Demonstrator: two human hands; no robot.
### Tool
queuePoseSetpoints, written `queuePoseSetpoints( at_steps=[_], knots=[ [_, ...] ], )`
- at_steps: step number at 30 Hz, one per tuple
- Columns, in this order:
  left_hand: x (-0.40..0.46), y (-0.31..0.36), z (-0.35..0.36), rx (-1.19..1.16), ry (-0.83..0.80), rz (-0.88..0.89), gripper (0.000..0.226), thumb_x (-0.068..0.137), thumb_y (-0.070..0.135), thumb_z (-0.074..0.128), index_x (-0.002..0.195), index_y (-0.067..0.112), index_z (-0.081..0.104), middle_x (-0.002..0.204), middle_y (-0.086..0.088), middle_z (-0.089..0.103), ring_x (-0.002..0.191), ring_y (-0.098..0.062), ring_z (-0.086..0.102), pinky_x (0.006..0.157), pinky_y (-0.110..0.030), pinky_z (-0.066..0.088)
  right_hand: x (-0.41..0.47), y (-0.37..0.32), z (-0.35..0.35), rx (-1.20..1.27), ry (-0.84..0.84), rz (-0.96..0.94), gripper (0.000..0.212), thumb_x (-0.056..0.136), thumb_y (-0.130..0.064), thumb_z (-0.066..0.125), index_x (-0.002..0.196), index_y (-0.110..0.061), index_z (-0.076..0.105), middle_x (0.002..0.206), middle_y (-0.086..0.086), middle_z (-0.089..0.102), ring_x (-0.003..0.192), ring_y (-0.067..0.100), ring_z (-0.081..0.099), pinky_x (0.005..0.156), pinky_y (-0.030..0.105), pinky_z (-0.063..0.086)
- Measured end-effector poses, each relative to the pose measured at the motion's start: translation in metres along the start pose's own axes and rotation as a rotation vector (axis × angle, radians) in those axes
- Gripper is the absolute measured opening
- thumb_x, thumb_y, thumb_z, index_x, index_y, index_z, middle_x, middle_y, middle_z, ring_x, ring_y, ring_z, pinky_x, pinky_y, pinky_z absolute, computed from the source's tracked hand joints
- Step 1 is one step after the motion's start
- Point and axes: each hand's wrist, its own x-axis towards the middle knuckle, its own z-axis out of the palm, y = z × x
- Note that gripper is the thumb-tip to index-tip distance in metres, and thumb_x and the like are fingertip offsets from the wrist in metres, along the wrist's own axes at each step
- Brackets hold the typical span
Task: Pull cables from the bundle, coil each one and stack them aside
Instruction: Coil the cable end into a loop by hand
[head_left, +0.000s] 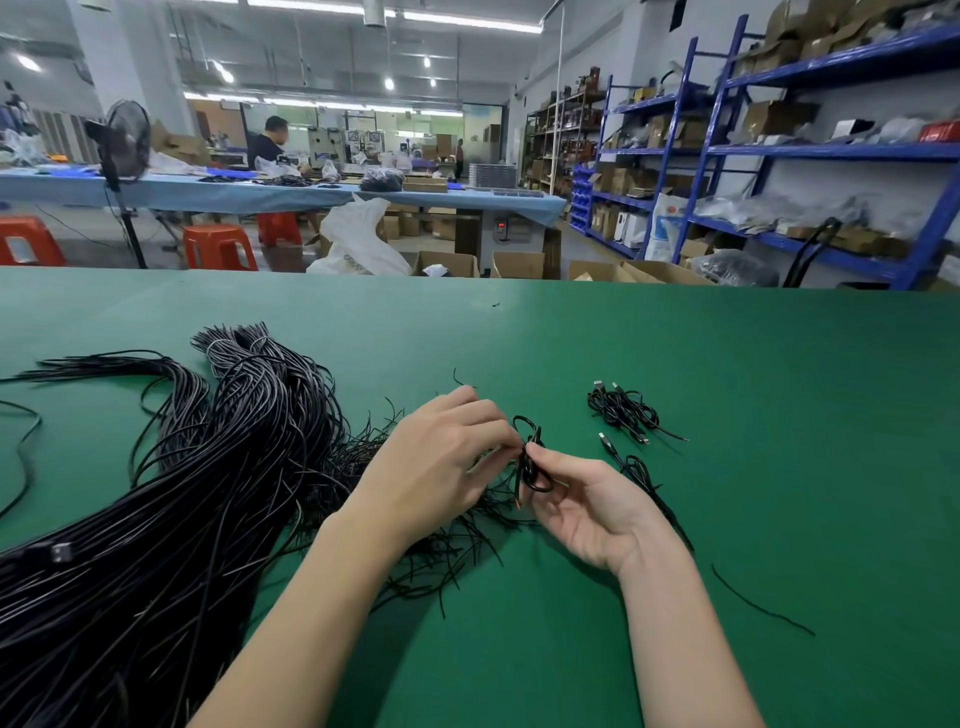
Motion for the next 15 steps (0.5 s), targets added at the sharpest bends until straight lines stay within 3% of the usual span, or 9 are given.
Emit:
queuePoseSetpoints(
  at_steps=[4,8,10,13,15],
  knots=[
    [-0.003,0.001,0.005,0.052,0.016,-0.007,0.007,0.095,0.021,0.069,0.094,0.016,0.074,0.092,0.008,0.069,0.084,-0.021,0.057,0.073,-0.038,0.052,0.002,-0.002,-0.003,-0.034,0.022,-0.008,0.028,0.063,-0.004,0.084,0.084,0.001,0.068,0.073,0.012,0.062,0.058,0.019,0.060,0.047,0.022,0.055],
    [-0.004,0.006,0.008,0.085,0.027,-0.036,0.005,0.094,0.017,0.069,0.090,0.015,0.071,0.087,0.006,0.067,0.080,-0.022,0.056,0.069,-0.037,0.051,0.004,-0.004,-0.001,-0.151,0.026,-0.072,0.019,0.068,-0.008,0.083,0.081,-0.003,0.071,0.069,0.008,0.065,0.054,0.013,0.060,0.050,0.019,0.056],
    [-0.004,0.008,0.009,0.076,0.015,-0.091,0.006,0.094,0.018,0.068,0.089,0.014,0.069,0.086,0.006,0.065,0.080,-0.021,0.056,0.068,-0.036,0.051,0.004,-0.004,-0.001,-0.296,0.034,-0.147,0.008,0.077,-0.009,0.081,0.079,-0.006,0.074,0.071,0.005,0.067,0.056,0.011,0.060,0.055,0.019,0.056],
    [-0.002,0.013,0.009,0.006,-0.022,-0.247,0.007,0.095,0.023,0.065,0.091,0.018,0.069,0.087,0.009,0.063,0.083,-0.013,0.056,0.072,-0.033,0.049,0.002,-0.005,-0.003,-0.586,0.061,-0.340,0.013,0.085,-0.014,0.079,0.073,-0.015,0.077,0.070,-0.004,0.070,0.061,0.005,0.061,0.059,0.019,0.052],
    [0.001,0.014,0.008,-0.072,-0.067,-0.354,0.007,0.093,0.024,0.064,0.089,0.022,0.070,0.085,0.012,0.064,0.081,-0.010,0.058,0.076,-0.030,0.048,-0.002,-0.005,-0.004,-0.720,0.057,-0.477,0.008,0.086,-0.015,0.079,0.081,-0.020,0.081,0.078,-0.006,0.076,0.068,0.001,0.065,0.058,0.016,0.050]
  ],
)
